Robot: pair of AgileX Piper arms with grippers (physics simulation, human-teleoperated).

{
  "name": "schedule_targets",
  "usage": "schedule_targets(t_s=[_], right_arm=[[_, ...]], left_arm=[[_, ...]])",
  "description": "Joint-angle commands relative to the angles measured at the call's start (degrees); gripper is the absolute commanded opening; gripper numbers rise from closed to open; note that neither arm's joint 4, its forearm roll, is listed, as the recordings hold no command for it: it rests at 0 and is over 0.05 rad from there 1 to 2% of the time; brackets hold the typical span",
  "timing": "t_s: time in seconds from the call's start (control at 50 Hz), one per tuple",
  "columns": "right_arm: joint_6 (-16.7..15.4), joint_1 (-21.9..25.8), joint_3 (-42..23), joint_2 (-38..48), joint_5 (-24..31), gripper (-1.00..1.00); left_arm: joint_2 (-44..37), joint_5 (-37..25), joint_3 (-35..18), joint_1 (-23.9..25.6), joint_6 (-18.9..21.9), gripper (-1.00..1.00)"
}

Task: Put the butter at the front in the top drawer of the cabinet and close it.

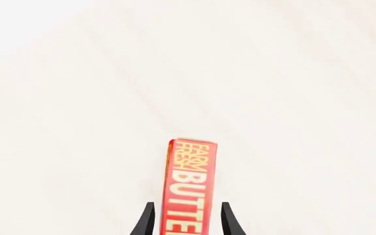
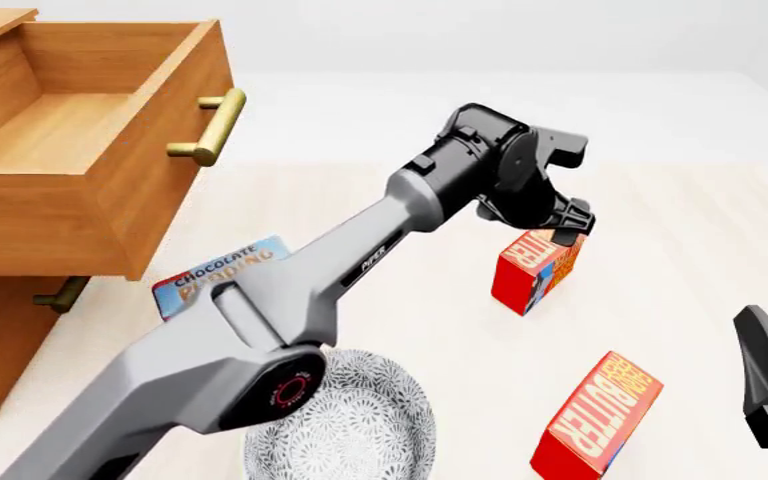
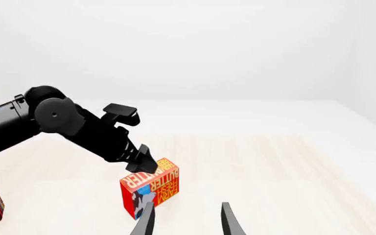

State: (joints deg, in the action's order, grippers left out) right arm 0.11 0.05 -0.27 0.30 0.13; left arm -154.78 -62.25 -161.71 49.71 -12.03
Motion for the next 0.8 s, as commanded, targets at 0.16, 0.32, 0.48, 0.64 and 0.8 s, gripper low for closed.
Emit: schedule_targets(t_s=[0.16,0.32,0.48,0.64,0.8], right_arm=[[-0.02,-0.02,0.05,-0.04,-0.03,1.0],[-0.03,0.0,0.05,-0.06,-0.04,1.0],[-0.02,-0.01,0.05,-0.05,-0.04,1.0],[-0.03,-0.01,0.05,-0.05,-0.03,1.0],[-0.02,-0.01,0.05,-0.04,-0.03,1.0]], left_arm=[[-2.32,1.87,0.25,-0.15,-0.92,1.0],[-1.61,4.26,3.25,0.21,-2.0,1.0],[1.52,8.94,11.59,0.24,-2.25,1.0],[2.57,11.66,15.29,0.81,-3.08,1.0],[-0.22,9.99,11.01,0.83,-3.41,1.0]])
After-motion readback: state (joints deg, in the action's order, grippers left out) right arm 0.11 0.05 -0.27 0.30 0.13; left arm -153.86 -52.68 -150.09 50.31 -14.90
